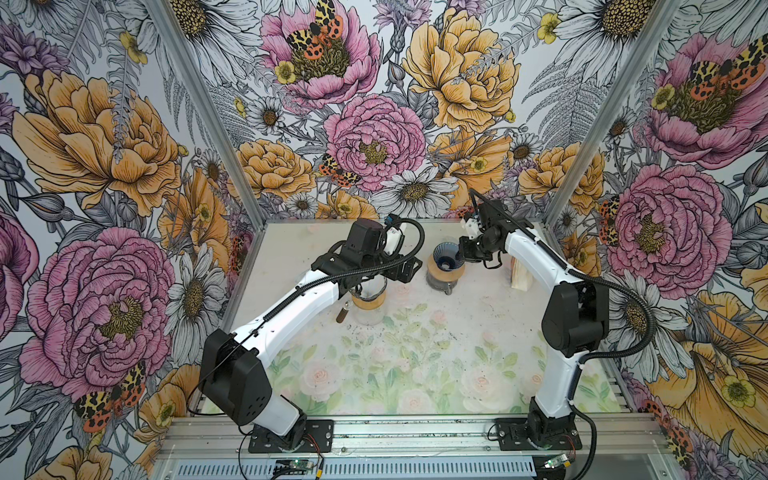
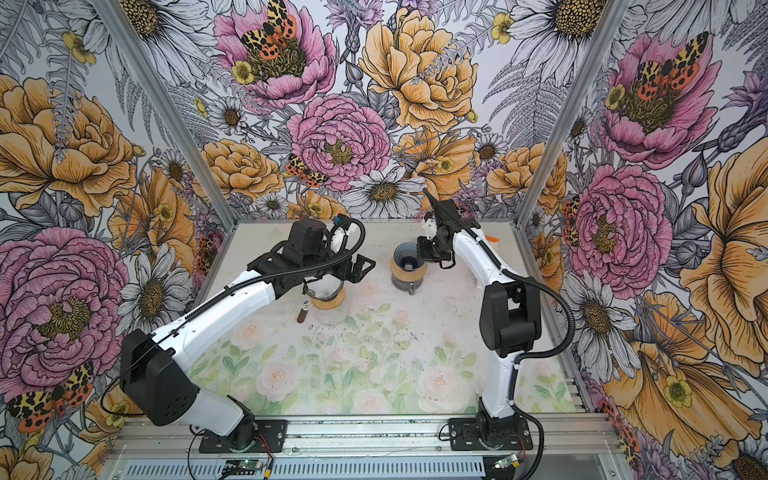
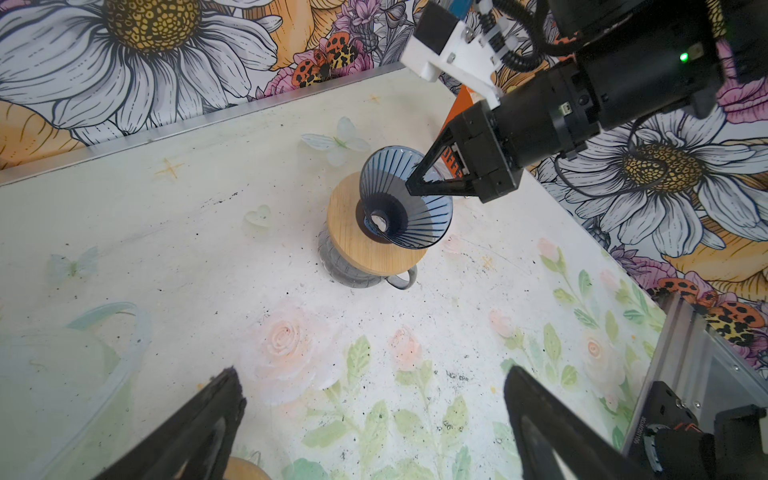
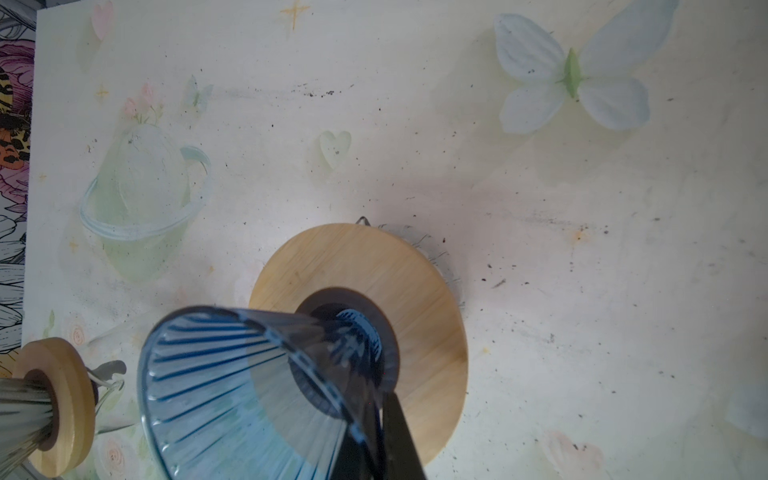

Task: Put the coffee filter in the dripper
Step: 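Lower the blue dripper into the wooden ring hole while left arm shifts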

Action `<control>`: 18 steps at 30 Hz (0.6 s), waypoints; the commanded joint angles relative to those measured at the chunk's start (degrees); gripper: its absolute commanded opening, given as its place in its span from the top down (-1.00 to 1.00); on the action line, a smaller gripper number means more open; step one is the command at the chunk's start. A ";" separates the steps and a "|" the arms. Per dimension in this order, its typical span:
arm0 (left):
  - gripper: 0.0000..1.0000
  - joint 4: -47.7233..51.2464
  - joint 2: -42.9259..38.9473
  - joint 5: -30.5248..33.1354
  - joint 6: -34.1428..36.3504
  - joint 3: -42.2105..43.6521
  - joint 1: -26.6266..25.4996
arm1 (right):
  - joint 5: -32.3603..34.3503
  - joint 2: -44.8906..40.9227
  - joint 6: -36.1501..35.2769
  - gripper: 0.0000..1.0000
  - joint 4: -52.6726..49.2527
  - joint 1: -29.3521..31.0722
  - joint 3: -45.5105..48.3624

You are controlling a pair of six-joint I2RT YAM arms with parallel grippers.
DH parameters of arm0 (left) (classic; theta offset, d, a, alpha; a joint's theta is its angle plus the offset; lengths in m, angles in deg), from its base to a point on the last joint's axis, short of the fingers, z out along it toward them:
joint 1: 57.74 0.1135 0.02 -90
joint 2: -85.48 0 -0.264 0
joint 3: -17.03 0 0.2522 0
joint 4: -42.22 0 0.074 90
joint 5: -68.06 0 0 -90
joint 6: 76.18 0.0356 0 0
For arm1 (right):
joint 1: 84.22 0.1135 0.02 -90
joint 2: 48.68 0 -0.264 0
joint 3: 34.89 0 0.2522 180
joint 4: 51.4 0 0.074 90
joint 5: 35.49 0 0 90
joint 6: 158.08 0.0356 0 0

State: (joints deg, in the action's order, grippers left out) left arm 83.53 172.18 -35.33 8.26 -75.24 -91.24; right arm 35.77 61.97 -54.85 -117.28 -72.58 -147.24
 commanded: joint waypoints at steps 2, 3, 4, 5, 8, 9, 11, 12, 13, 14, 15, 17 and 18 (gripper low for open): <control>-0.98 -1.33 0.29 -1.84 0.64 -2.27 0.45 | 1.73 -1.42 -4.43 0.86 -9.43 -0.12 2.21; -0.97 -1.34 0.36 -1.95 0.65 -2.42 0.45 | 1.56 -1.79 -4.93 0.86 -10.18 -0.02 2.32; -0.97 -1.36 0.40 -2.15 0.68 -2.49 0.45 | 1.56 -2.21 -5.60 0.85 -10.73 -0.03 2.55; -0.98 -1.33 0.49 -2.19 0.64 -2.61 0.45 | 1.60 -2.73 -5.97 0.85 -11.12 -0.02 2.84; -0.98 -1.29 0.66 -2.77 0.60 -2.96 0.40 | 0.38 -3.89 -7.45 0.84 -12.49 0.01 3.60; -0.98 -1.33 0.67 -2.94 0.55 -3.05 0.36 | -0.20 -4.15 -7.88 0.83 -12.84 -0.03 3.84; -0.97 -1.22 0.74 -3.10 0.49 -3.25 0.30 | -2.30 -4.56 -9.07 0.82 -13.78 0.12 4.68; -0.97 -1.23 0.68 -2.97 0.55 -3.24 0.23 | -2.36 -4.70 -9.31 0.82 -14.07 0.12 5.07; -0.97 -1.20 0.59 -2.76 0.63 -3.24 0.14 | -2.33 -5.04 -9.44 0.82 -14.17 0.31 5.75; -0.97 -1.14 0.42 -2.66 0.62 -3.09 0.13 | -2.56 -5.54 -9.62 0.82 -14.30 0.50 6.52; -0.97 -1.10 0.21 -2.51 0.64 -2.94 0.10 | -2.68 -6.00 -9.72 0.82 -14.33 0.57 7.13; -0.97 -0.94 -0.14 -2.36 0.56 -2.63 0.05 | -3.31 -6.95 -9.85 0.82 -14.24 0.71 8.33; -0.98 -0.92 -0.30 -2.27 0.55 -2.48 0.01 | -3.63 -7.26 -9.85 0.81 -14.12 0.84 8.65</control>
State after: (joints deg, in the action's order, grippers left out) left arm 83.22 172.27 -36.84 8.26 -77.09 -91.26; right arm 32.12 55.79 -63.09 -126.83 -72.42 -140.81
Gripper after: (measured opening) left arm 0.987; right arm 0.094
